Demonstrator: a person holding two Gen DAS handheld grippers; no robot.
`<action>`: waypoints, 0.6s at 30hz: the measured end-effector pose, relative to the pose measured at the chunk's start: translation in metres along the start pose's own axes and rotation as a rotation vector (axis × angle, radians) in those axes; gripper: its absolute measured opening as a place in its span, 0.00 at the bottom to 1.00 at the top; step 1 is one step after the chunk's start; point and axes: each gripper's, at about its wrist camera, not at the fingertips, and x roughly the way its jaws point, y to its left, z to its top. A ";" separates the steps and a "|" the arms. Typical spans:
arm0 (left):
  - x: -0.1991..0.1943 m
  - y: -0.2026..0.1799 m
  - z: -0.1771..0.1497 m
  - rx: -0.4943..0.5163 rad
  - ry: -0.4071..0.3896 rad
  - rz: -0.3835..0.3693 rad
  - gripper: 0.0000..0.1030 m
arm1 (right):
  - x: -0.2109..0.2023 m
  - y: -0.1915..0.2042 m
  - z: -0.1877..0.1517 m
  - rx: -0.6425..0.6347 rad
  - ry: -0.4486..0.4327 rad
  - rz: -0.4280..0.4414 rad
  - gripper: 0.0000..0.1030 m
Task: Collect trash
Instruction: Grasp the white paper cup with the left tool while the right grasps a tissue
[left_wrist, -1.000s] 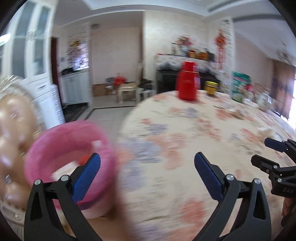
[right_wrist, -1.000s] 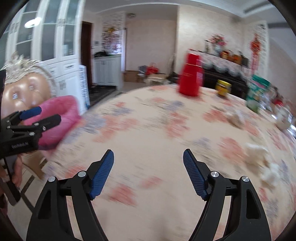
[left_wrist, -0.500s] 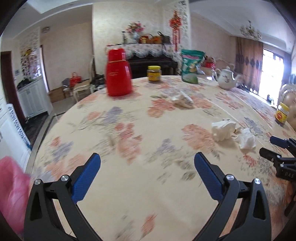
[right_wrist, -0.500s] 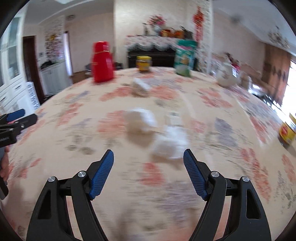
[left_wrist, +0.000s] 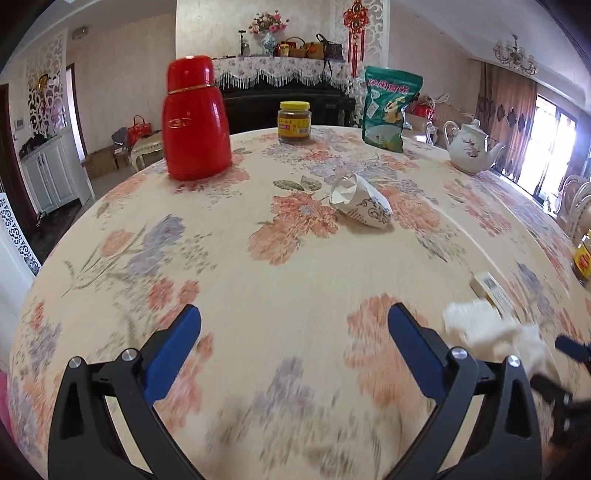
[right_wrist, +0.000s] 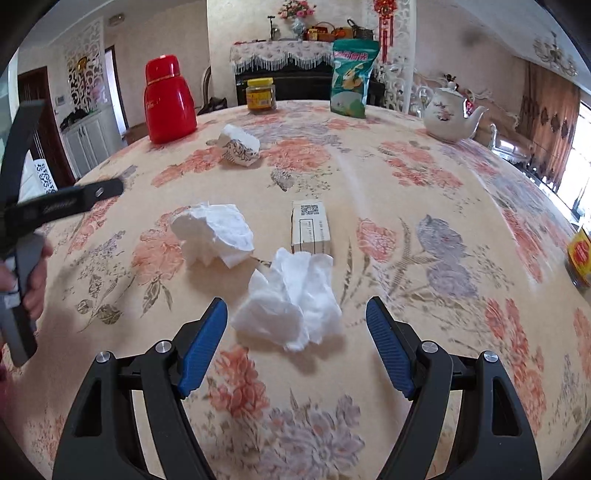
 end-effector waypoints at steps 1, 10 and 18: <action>0.009 -0.003 0.007 0.000 0.004 0.001 0.95 | 0.003 -0.001 0.002 0.003 0.006 0.001 0.69; 0.076 -0.034 0.051 -0.005 0.067 -0.020 0.95 | 0.013 -0.008 0.004 0.037 0.032 0.045 0.14; 0.132 -0.070 0.096 -0.013 0.073 0.006 0.95 | 0.011 -0.002 0.004 0.009 0.025 0.013 0.12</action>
